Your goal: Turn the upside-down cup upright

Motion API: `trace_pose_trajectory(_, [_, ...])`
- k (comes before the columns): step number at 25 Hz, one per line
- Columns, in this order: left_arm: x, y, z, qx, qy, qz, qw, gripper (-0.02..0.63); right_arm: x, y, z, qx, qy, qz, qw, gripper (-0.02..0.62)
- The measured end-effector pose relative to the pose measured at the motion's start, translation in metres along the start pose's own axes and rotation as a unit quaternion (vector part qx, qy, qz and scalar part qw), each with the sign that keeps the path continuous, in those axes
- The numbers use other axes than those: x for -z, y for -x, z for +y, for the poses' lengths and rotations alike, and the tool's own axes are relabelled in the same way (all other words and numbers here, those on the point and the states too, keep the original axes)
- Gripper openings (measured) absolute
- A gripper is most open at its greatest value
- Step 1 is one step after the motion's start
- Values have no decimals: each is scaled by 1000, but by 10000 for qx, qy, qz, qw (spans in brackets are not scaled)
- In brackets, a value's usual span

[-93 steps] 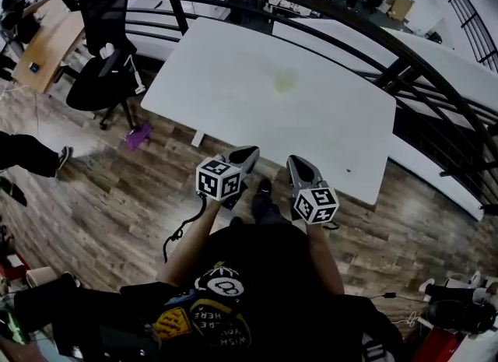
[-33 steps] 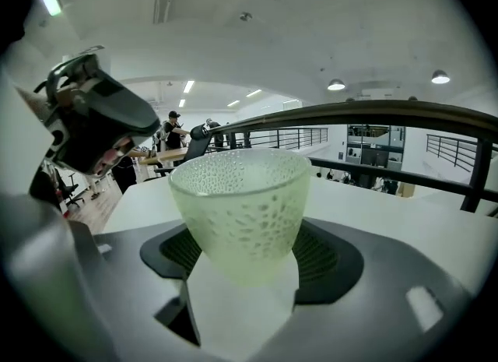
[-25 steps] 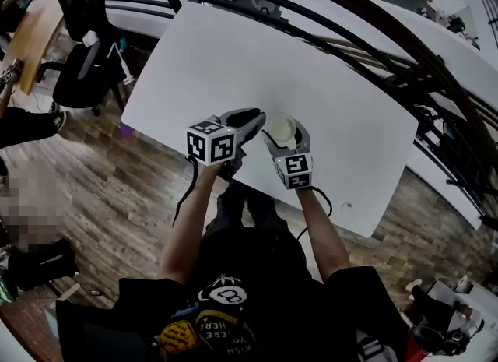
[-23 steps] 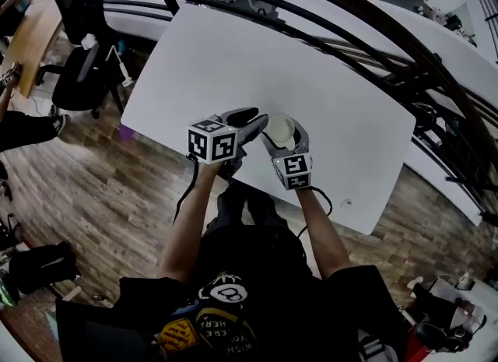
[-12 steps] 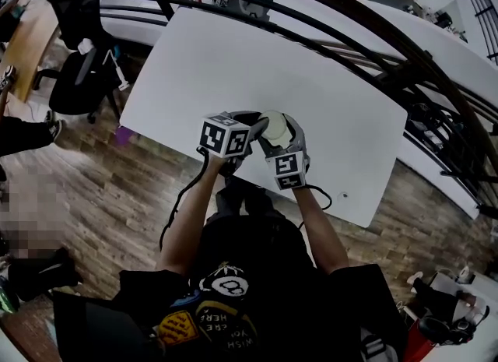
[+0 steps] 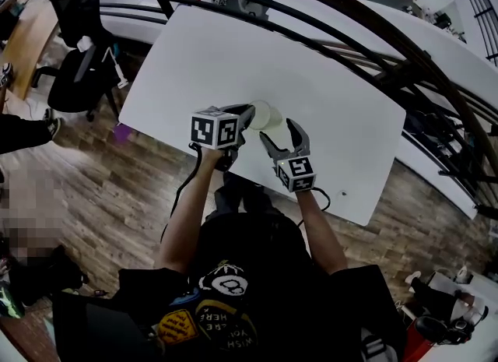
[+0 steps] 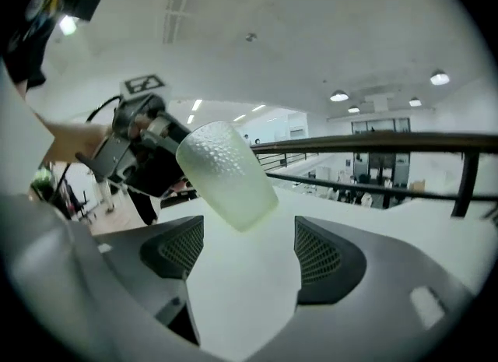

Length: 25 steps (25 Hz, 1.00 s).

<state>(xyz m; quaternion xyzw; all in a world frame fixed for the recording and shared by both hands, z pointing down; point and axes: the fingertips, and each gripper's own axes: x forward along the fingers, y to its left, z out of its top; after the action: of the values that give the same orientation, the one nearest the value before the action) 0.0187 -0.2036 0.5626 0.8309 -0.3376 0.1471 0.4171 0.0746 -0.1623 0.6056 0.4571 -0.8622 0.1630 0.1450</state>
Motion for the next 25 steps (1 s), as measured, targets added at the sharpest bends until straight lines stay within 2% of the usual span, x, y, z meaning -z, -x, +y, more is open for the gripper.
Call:
trace_pose_trajectory(2, [-6, 6, 10, -124, 71, -151, 9998, 21, 5, 4, -5, -278, -1063, -161, 9938, 354])
trace_pose_trajectory(4, [-11, 11, 17, -258, 104, -271, 9992, 21, 6, 8, -9, -546, -2024, -354, 9771, 348])
trace_pose_trajectory(6, [-13, 14, 20, -314, 101, -335, 9989, 21, 5, 10, -10, -871, -2897, -538, 9516, 348])
trace_pose_trajectory(7, [-13, 14, 20, -319, 80, -356, 9988, 21, 3, 10, -9, -1117, -3381, -636, 9323, 347])
trace_pose_trajectory(8, [-13, 14, 19, -299, 61, -385, 9988, 21, -1, 9, -6, -1412, -3926, -770, 9056, 347])
trace_pose_trajectory(9, [-13, 13, 18, -257, 53, -423, 9988, 21, -6, 7, -5, -1710, -4535, -945, 8696, 347])
trace_pose_trajectory(11, [-12, 11, 15, -175, 47, -487, 9986, 21, -13, 3, -6, -2185, -5755, -1350, 7764, 350])
trace_pose_trajectory(12, [-10, 10, 13, -145, 28, -499, 9986, 21, -18, 2, -7, -2367, -6156, -1530, 7360, 351])
trace_pose_trajectory(13, [-8, 9, 9, -111, -5, -498, 9987, 21, -23, 2, -6, -2498, -6371, -1669, 7098, 351])
trace_pose_trajectory(16, [-8, 9, -4, 28, -219, -552, 9982, 23, -33, 1, -5, -2644, -6674, -1931, 6689, 368])
trace_pose_trajectory(19, [-13, 12, -12, 152, -458, -653, 9967, 21, -34, -5, -10, -2878, -7169, -2094, 5995, 373])
trace_pose_trajectory(20, [-13, 12, -14, 177, -514, -670, 9963, 20, -35, -6, -11, -2946, -7271, -2114, 5829, 374])
trace_pose_trajectory(22, [-11, 12, -18, 257, -594, -651, 9958, 20, -38, -7, -11, -3083, -7343, -2150, 5652, 379])
trace_pose_trajectory(25, [3, 8, -28, 563, -617, -461, 9954, 20, -46, -6, -13, -3296, -7339, -2240, 5501, 400])
